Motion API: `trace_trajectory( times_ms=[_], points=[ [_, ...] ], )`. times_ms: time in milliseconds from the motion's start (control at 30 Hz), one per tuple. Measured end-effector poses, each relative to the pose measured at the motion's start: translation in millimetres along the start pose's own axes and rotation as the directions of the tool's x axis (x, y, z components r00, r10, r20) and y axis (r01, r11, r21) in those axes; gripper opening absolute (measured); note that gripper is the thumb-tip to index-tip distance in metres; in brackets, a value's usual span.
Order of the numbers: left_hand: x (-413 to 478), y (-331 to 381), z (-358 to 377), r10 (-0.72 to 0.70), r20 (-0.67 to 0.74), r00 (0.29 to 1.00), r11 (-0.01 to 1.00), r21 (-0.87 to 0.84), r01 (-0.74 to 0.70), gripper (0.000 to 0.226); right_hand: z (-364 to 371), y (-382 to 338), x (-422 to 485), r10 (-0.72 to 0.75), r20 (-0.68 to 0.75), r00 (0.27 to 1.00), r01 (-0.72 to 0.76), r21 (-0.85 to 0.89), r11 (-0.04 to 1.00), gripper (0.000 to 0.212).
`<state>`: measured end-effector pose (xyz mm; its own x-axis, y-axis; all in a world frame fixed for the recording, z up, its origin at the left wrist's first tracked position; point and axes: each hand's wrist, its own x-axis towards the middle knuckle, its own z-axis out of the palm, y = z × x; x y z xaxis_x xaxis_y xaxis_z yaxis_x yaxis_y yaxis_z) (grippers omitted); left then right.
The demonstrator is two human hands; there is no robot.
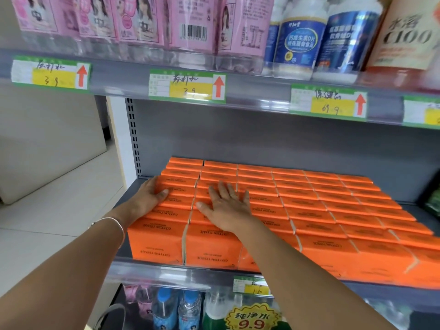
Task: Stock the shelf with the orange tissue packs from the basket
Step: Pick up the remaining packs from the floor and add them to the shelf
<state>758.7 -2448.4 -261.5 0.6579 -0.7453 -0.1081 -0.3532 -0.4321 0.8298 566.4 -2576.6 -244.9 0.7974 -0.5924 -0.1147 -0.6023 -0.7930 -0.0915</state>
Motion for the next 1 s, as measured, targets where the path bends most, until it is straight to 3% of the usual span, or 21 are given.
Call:
trace_trajectory(
  times_ms=[200, 367, 500, 600, 700, 867, 1000],
  points=[
    [0.2, 23.2, 13.4, -0.007, 0.031, 1.000, 1.000, 0.002, 0.007, 0.052, -0.9, -4.0, 19.5, 0.024, 0.011, 1.000, -0.024, 0.024, 0.999, 0.077],
    [-0.6, 21.7, 14.1, 0.063, 0.048, 0.997, 0.997, 0.043, -0.065, 0.051, 5.9, -1.9, 19.4, 0.024, 0.009, 1.000, -0.025, 0.009, 1.000, 0.078],
    [-3.8, 18.3, 12.1, 0.018, 0.042, 0.999, 0.966, 0.258, -0.029, 0.059, 2.3, -1.0, 16.1, 0.012, 0.012, 1.000, -0.012, 0.008, 1.000, 0.078],
    [-0.9, 15.9, 12.7, -0.007, -0.073, 0.997, 0.832, 0.553, 0.046, 0.064, 0.8, 5.4, 9.4, -0.034, -0.005, 0.999, 0.034, 0.062, 0.997, 0.073],
    [-12.8, 35.6, 35.5, 0.131, -0.157, 0.979, 0.745, 0.667, 0.008, 0.060, -1.1, 15.0, -3.1, -0.057, -0.033, 0.998, 0.060, 0.079, 0.995, 0.069],
    [-47.1, 74.4, 84.1, 0.365, 0.017, 0.931, 0.574, 0.783, -0.240, 0.044, -7.4, 24.6, -34.2, -0.023, -0.109, 0.994, 0.029, 0.061, 0.998, 0.059],
    [-73.6, 86.2, 101.9, 0.363, 0.129, 0.923, 0.459, 0.837, -0.298, 0.039, -14.2, 37.9, -65.6, -0.015, -0.148, 0.989, 0.019, 0.028, 0.999, 0.051]
  ],
)
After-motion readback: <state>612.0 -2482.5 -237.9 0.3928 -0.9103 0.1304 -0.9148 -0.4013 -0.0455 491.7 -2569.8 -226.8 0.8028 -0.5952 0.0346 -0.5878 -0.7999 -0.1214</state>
